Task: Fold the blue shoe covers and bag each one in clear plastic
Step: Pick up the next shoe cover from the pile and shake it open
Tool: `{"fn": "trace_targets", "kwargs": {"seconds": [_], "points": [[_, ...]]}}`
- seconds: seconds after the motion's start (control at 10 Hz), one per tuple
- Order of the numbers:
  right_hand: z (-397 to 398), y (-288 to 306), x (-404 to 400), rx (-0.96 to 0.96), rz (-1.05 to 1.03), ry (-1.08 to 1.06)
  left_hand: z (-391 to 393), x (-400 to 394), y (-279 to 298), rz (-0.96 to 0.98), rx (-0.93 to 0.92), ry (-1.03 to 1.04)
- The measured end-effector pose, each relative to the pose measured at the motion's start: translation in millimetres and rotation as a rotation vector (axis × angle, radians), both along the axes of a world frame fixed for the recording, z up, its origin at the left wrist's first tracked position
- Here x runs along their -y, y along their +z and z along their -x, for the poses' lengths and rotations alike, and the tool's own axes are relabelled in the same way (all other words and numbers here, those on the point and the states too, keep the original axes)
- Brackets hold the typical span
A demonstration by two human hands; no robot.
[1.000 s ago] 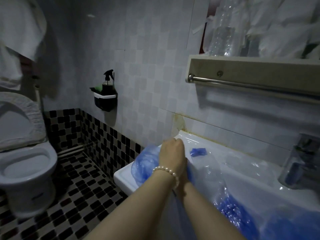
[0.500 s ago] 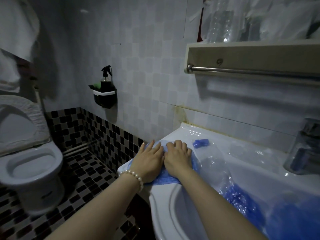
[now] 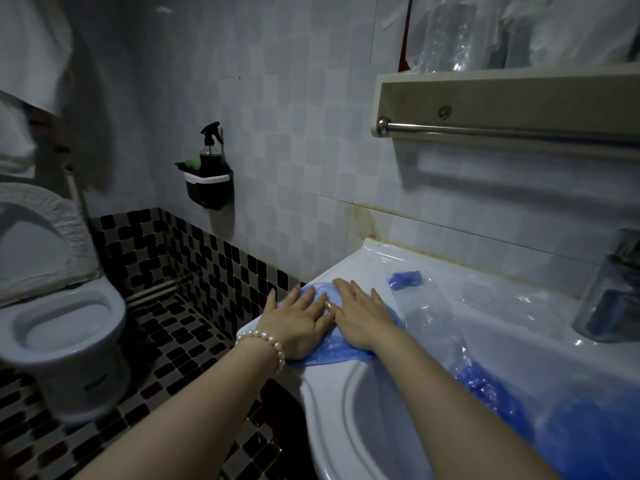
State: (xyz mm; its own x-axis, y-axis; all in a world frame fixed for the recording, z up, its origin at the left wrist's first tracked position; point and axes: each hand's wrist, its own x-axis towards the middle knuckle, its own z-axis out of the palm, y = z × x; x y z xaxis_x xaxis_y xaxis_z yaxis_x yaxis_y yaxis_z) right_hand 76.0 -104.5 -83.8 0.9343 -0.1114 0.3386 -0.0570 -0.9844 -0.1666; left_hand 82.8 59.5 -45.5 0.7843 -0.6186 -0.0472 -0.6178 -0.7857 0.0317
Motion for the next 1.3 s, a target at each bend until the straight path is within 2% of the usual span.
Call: {"fn": "trace_targets", "kwargs": {"seconds": [0.1, 0.2, 0.4, 0.5, 0.6, 0.7, 0.8, 0.9, 1.0, 1.1, 1.2, 1.3], "points": [[-4, 6, -6, -0.174, -0.047, 0.040, 2, 1, 0, 0.000, 0.002, 0.015], [-3, 10, -6, -0.208, 0.026, 0.064, 5, 1, -1, 0.013, -0.018, 0.029], [-4, 11, -4, -0.277, 0.036, 0.149, 21, 3, -5, 0.014, -0.037, 0.115], [1, 18, -6, -0.256, 0.005, 0.189, 20, 5, 3, 0.096, -0.079, 0.141], [13, 35, -4, -0.032, -0.050, 0.253, 13, -9, 34, 0.545, -0.196, 0.130], [27, 66, -5, 0.388, -0.149, 0.258, 2, -37, 50, 0.850, -0.122, 0.246], [37, 101, -8, 0.667, -0.138, 0.120, -1, -63, 53, 0.740, -0.108, 0.322], [52, 116, -22, 0.143, -0.101, -0.103, 2, -65, 37, 0.567, -0.163, 0.372], [58, 92, -31, -0.222, 0.052, -0.171, 1, -58, 28, 0.540, -0.210, 0.398], [61, 58, -31, -0.340, 0.041, -0.159, 5, -46, 27, 0.576, -0.214, 0.393], [63, 35, -29, -0.395, 0.102, -0.134, 7, -37, 25, 0.755, -0.276, 0.387], [61, 28, -24, -0.405, 0.208, -0.046, 11, -35, 28, 1.106, -0.441, 0.365]]}}
